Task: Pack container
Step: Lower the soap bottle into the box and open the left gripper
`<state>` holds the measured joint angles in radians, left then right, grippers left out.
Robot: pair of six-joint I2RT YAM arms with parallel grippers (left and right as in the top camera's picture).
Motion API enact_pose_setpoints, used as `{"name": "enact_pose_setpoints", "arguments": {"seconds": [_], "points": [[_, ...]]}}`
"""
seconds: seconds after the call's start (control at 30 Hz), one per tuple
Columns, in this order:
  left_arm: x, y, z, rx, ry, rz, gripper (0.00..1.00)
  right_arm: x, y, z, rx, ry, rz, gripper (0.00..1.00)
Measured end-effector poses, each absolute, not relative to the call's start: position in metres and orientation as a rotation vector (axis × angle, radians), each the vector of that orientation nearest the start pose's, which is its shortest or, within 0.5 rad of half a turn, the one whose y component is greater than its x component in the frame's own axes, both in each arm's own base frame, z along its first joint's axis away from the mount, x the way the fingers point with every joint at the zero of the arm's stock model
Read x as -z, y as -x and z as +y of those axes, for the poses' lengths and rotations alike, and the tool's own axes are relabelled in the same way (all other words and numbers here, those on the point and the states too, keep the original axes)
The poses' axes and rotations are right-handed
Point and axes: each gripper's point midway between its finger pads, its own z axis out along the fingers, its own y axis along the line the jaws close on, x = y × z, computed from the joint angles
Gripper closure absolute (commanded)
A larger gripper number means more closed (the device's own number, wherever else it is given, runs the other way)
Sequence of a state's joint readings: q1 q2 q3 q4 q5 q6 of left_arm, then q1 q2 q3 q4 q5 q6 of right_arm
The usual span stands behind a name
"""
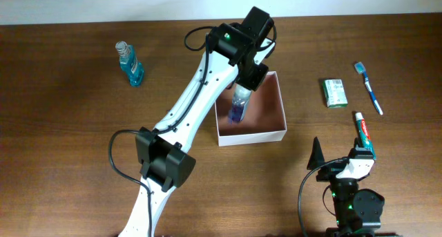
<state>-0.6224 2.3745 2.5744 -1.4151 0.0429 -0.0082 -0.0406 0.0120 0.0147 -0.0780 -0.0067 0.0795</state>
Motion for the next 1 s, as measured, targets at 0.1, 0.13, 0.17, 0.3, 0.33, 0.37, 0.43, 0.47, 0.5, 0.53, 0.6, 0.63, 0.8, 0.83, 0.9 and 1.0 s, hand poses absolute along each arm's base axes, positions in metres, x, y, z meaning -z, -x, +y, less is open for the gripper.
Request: {"name": "enact_pose_setpoints", "arguments": {"seconds": [0.1, 0.13, 0.17, 0.3, 0.33, 0.37, 0.43, 0.47, 0.5, 0.53, 0.6, 0.63, 0.8, 0.83, 0.9, 1.0], "points": [[-0.174, -0.424, -0.310, 0.203, -0.853, 2.668, 0.75, -0.159, -0.246, -0.009, -0.035, -0.094, 1.644, 0.02], [-0.174, -0.424, -0.310, 0.201, -0.852, 2.667, 0.75, -0.159, -0.246, -0.009, -0.036, -0.094, 1.644, 0.02], [-0.174, -0.425, -0.309, 0.197, -0.849, 2.668, 0.75, -0.159, -0.246, -0.009, -0.035, -0.094, 1.644, 0.02], [-0.174, -0.428, -0.305, 0.194, -0.837, 2.671, 0.75, -0.159, -0.246, -0.009, -0.036, -0.093, 1.644, 0.02], [-0.174, -0.429, -0.303, 0.193, -0.832, 2.672, 0.75, -0.159, -0.246, -0.009, -0.035, -0.094, 1.644, 0.02], [-0.174, -0.430, -0.301, 0.191, -0.826, 2.675, 0.75, -0.159, -0.246, -0.009, -0.036, -0.093, 1.643, 0.02], [-0.174, -0.432, -0.296, 0.186, -0.812, 2.683, 0.75, -0.159, -0.246, -0.009, -0.035, -0.094, 1.644, 0.02], [-0.174, -0.434, -0.292, 0.183, -0.804, 2.690, 0.75, -0.159, -0.246, -0.009, -0.035, -0.094, 1.644, 0.02], [-0.173, -0.435, -0.288, 0.179, -0.794, 2.695, 0.74, -0.159, -0.246, -0.009, -0.035, -0.094, 1.644, 0.02], [-0.173, -0.437, -0.284, 0.175, -0.783, 2.700, 0.73, -0.159, -0.246, -0.009, -0.035, -0.094, 1.644, 0.02], [-0.173, -0.441, -0.279, 0.170, -0.769, 2.705, 0.67, -0.159, -0.246, -0.009, -0.035, -0.093, 1.644, 0.02], [-0.173, -0.441, -0.277, 0.168, -0.760, 2.709, 0.67, -0.159, -0.246, -0.009, -0.035, -0.094, 1.644, 0.02], [-0.174, -0.449, -0.268, 0.159, -0.729, 2.706, 0.68, -0.159, -0.246, -0.009, -0.035, -0.093, 1.644, 0.02], [-0.174, -0.450, -0.268, 0.159, -0.728, 2.702, 0.68, -0.159, -0.246, -0.009, -0.035, -0.094, 1.644, 0.02], [-0.175, -0.452, -0.269, 0.161, -0.725, 2.695, 0.68, -0.159, -0.246, -0.009, -0.035, -0.094, 1.644, 0.02], [-0.175, -0.453, -0.270, 0.164, -0.726, 2.689, 0.69, -0.159, -0.246, -0.009, -0.036, -0.094, 1.644, 0.02]]}}
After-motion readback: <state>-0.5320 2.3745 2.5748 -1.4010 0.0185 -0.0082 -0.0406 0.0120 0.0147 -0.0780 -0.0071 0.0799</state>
